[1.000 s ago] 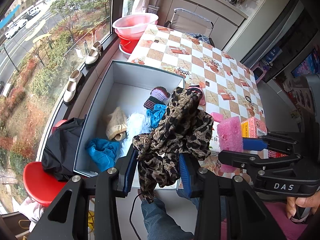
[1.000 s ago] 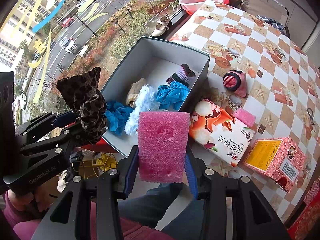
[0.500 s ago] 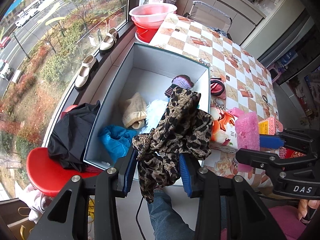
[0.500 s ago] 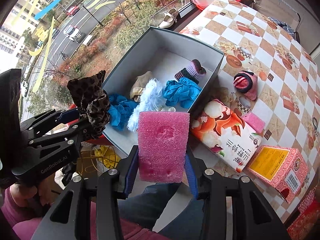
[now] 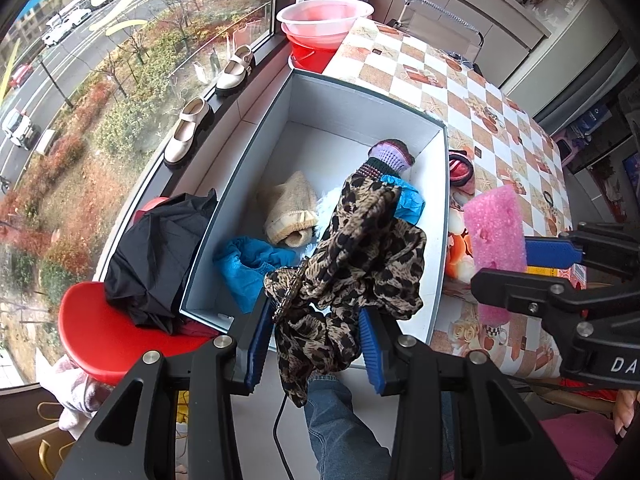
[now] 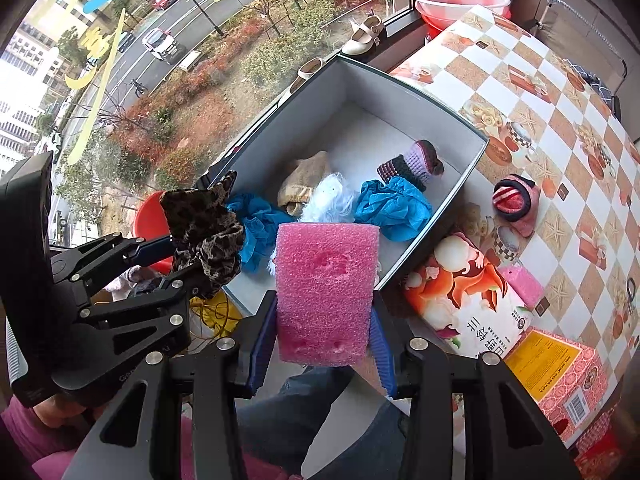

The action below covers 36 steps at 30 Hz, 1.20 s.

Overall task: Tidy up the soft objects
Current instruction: 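Lower the scrunchie with the left gripper while the right gripper lowers the pink sponge into the box, then open the left gripper releasing the scrunchie while the right gripper releases the sponge into the box, then reach the left gripper to the knit slipper while the right gripper reaches another pink sponge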

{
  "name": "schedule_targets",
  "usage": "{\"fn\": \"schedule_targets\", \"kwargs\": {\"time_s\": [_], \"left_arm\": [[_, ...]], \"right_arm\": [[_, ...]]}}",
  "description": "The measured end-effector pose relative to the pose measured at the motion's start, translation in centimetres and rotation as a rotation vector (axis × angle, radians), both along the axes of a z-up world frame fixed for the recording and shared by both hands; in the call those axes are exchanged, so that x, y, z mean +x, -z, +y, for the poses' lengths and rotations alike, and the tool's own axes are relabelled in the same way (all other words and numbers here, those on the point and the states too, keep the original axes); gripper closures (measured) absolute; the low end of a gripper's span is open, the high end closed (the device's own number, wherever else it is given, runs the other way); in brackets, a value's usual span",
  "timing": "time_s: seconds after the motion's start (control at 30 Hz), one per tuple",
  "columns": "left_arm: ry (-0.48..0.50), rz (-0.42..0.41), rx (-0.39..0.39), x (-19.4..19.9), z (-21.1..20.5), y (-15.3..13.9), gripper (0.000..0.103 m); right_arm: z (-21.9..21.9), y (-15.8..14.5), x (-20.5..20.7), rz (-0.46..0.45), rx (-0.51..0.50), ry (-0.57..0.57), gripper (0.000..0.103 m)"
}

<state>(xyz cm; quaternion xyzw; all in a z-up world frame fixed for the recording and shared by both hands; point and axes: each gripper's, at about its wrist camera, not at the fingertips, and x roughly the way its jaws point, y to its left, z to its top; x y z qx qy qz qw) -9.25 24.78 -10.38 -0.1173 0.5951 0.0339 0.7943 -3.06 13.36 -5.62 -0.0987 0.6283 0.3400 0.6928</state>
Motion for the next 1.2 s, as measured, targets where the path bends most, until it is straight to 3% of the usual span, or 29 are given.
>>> {"fn": "schedule_targets", "kwargs": {"time_s": [0.3, 0.43, 0.5, 0.6, 0.67, 0.7, 0.73, 0.93, 1.1, 1.2], "left_arm": [[-0.007, 0.023, -0.001, 0.2, 0.2, 0.9, 0.059], [-0.009, 0.023, 0.0, 0.2, 0.2, 1.2, 0.052], [-0.009, 0.017, 0.006, 0.3, 0.2, 1.1, 0.044], [-0.023, 0.003, 0.032, 0.5, 0.2, 1.0, 0.023], [-0.025, 0.02, 0.027, 0.8, 0.3, 1.3, 0.021], [-0.025, 0.044, 0.013, 1.1, 0.5, 1.6, 0.02], [-0.029, 0.061, -0.009, 1.3, 0.6, 1.9, 0.02], [0.009, 0.061, -0.091, 2.5, -0.4, 1.4, 0.019], [0.099, 0.025, -0.111, 5.2, -3.6, -0.9, 0.017], [0.133, 0.02, -0.1, 7.2, -5.8, -1.7, 0.017]], "right_arm": [[0.9, 0.4, 0.4, 0.01, -0.001, -0.014, 0.058], [1.1, 0.5, 1.0, 0.02, 0.008, -0.001, 0.058], [1.4, 0.4, 1.4, 0.019, 0.014, 0.005, 0.058], [1.8, 0.3, 2.0, 0.025, 0.034, 0.014, 0.058], [2.0, 0.3, 2.6, 0.041, 0.058, 0.028, 0.043], [1.9, 0.3, 3.0, 0.048, 0.065, 0.041, 0.014], [1.7, 0.2, 3.3, 0.046, 0.063, 0.061, 0.001], [-2.7, -1.7, 5.5, 0.058, 0.059, 0.166, 0.001], [-10.7, -3.6, 8.3, 0.042, 0.004, 0.28, 0.001], [-15.6, -2.6, 10.7, 0.062, -0.074, 0.356, 0.001]]}}
